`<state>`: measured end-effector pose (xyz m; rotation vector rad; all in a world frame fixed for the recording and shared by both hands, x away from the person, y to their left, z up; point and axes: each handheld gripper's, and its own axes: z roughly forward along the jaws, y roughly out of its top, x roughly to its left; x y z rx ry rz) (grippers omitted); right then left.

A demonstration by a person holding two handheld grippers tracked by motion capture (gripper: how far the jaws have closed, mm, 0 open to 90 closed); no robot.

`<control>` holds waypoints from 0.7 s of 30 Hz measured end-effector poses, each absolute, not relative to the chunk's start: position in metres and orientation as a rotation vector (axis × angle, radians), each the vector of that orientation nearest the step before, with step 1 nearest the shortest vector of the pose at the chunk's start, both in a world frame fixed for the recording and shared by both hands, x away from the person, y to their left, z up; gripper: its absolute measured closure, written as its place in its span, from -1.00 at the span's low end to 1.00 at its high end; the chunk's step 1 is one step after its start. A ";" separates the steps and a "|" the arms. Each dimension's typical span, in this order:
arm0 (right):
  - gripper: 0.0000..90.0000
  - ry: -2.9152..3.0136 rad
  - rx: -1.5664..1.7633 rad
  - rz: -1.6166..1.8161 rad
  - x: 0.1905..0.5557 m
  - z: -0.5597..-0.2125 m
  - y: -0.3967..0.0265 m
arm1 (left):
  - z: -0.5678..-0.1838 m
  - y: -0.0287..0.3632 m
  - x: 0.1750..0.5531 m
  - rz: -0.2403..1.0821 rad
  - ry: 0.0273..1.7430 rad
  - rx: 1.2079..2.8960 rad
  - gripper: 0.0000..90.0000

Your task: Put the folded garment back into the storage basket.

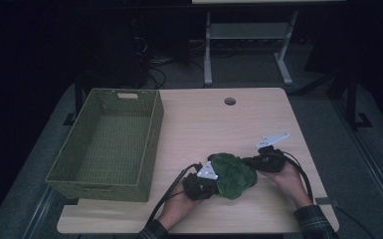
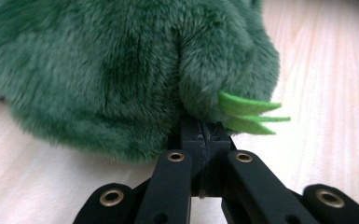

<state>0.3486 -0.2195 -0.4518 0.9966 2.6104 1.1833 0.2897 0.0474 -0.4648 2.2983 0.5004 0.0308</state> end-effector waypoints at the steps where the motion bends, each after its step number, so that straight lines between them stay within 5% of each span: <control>1: 1.00 2.615 1.004 1.184 0.347 -0.452 -0.220 | -0.465 0.049 0.291 0.034 0.508 2.299 0.99; 21: 1.00 2.681 0.935 1.181 0.302 -0.449 -0.220 | -0.460 0.079 0.334 0.142 0.604 2.272 0.99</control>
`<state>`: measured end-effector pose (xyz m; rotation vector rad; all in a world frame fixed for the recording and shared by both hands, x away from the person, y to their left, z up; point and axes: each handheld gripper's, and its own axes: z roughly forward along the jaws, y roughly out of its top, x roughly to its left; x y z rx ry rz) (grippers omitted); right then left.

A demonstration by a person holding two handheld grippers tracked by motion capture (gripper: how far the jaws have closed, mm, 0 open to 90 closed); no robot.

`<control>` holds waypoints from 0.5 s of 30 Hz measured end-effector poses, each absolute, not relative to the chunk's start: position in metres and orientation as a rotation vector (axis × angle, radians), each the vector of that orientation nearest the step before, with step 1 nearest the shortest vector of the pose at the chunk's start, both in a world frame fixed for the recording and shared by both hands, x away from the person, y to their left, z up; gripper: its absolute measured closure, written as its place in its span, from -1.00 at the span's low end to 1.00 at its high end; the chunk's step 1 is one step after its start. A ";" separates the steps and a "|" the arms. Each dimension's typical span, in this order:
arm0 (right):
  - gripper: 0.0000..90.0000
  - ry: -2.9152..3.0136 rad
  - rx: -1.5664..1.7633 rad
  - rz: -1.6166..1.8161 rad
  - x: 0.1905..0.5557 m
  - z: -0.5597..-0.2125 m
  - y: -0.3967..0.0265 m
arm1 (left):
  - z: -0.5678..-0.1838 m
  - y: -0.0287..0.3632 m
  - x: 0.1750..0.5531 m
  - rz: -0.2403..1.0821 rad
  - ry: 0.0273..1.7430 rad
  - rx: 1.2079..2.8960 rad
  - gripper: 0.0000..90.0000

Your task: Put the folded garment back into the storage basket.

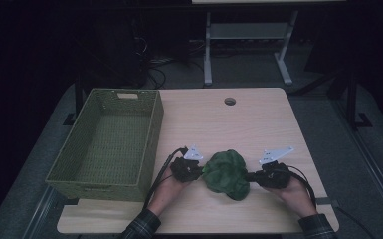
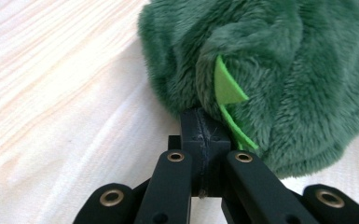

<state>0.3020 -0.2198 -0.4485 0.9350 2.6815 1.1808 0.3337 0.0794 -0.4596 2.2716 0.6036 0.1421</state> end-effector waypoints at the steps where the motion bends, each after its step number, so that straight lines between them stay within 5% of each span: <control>1: 1.00 2.678 0.923 1.188 0.301 -0.448 -0.220 | -0.460 0.080 0.334 0.148 0.601 2.279 0.99; 9: 1.00 2.632 0.926 1.207 0.296 -0.446 -0.223 | -0.454 0.084 0.334 0.177 0.573 2.284 0.99; 15: 0.70 2.523 0.981 1.251 0.292 -0.444 -0.243 | -0.440 0.094 0.333 0.173 0.559 2.271 0.80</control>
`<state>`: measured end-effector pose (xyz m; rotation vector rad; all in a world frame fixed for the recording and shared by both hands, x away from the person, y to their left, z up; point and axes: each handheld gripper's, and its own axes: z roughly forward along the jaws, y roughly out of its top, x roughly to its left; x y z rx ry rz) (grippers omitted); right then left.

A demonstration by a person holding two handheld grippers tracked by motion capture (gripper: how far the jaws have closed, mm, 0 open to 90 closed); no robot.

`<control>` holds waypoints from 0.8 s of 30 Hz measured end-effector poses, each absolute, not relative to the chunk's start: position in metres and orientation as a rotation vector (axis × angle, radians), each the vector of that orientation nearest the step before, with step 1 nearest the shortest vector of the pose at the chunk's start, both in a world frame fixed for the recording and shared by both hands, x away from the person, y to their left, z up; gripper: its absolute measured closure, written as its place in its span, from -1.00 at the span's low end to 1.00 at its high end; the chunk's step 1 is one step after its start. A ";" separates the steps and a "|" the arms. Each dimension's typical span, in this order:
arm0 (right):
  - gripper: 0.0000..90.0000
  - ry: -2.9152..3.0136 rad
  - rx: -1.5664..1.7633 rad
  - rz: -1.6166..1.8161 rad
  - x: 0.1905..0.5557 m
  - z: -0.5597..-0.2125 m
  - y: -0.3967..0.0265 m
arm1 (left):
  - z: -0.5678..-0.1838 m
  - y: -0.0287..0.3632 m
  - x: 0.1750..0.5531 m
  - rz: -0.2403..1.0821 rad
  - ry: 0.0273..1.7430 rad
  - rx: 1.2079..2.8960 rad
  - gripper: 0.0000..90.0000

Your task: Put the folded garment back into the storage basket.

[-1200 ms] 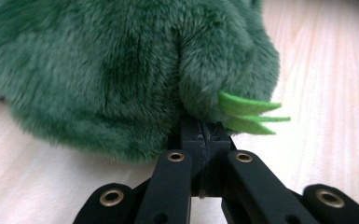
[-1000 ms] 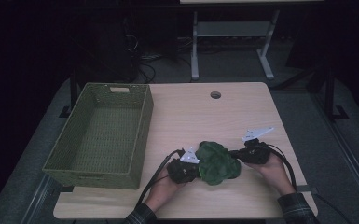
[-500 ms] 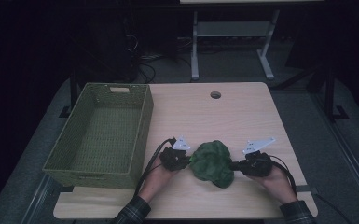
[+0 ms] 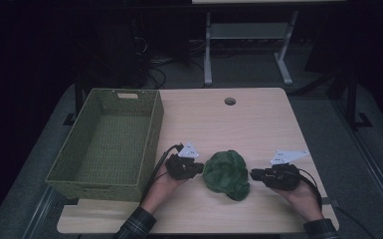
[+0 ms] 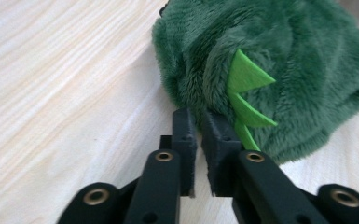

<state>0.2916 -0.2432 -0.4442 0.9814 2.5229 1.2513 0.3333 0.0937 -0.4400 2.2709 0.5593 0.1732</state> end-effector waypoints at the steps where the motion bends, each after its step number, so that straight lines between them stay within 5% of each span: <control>1: 0.59 2.509 0.999 1.239 0.292 -0.444 -0.247 | -0.438 0.095 0.333 0.171 0.558 2.266 0.74; 17: -0.66 2.370 1.162 1.084 0.295 -0.472 -0.274 | -0.398 0.092 0.330 0.149 0.447 2.324 -0.19; 24: -0.79 2.351 1.190 1.026 0.300 -0.482 -0.276 | -0.392 0.080 0.338 0.119 0.362 2.402 -0.49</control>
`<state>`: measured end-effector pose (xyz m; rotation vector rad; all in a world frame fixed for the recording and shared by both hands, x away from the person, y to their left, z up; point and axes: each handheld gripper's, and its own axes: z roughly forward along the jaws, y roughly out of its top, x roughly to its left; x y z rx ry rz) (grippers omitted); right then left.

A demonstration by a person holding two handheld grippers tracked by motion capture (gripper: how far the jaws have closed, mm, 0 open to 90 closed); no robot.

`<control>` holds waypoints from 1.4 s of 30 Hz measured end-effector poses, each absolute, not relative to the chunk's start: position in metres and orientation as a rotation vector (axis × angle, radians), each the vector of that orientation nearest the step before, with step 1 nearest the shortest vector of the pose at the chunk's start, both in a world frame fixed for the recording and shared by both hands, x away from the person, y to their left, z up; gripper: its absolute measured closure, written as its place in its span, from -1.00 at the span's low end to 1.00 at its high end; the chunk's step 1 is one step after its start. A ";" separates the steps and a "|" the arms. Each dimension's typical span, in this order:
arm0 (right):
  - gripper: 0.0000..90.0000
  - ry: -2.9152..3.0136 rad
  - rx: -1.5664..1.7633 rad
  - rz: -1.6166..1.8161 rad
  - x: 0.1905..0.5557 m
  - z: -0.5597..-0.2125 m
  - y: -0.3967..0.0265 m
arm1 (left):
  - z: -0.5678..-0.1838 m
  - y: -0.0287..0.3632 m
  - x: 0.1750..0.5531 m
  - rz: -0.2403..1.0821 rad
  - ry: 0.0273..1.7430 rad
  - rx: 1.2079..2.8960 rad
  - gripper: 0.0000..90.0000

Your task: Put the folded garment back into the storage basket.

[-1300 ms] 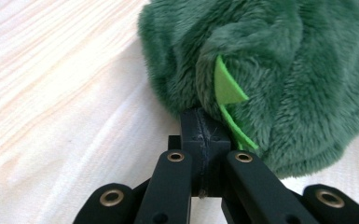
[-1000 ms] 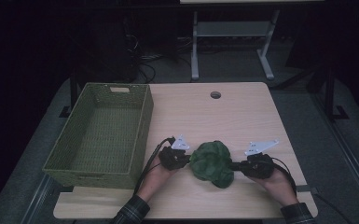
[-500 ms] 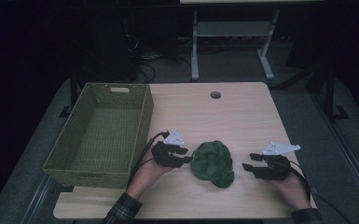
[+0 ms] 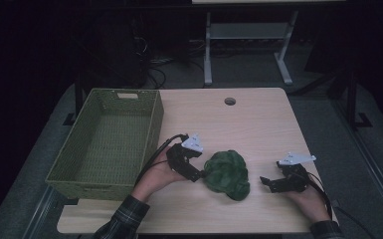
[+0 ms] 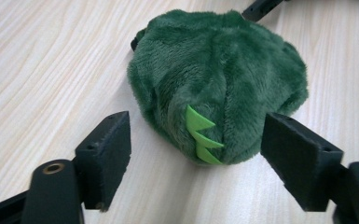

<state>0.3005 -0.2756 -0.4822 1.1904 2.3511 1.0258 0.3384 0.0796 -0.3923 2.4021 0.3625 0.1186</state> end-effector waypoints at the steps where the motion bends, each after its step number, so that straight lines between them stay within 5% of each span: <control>1: -0.80 2.350 1.185 1.023 0.300 -0.483 -0.275 | -0.392 0.077 0.339 0.119 0.351 2.411 -0.51; 24: -0.80 2.353 1.187 1.021 0.301 -0.483 -0.275 | -0.428 0.019 0.355 -0.043 0.204 2.613 -0.61; 42: -0.80 2.347 1.193 1.018 0.301 -0.483 -0.275 | -0.451 0.004 0.346 -0.006 0.199 2.704 -0.69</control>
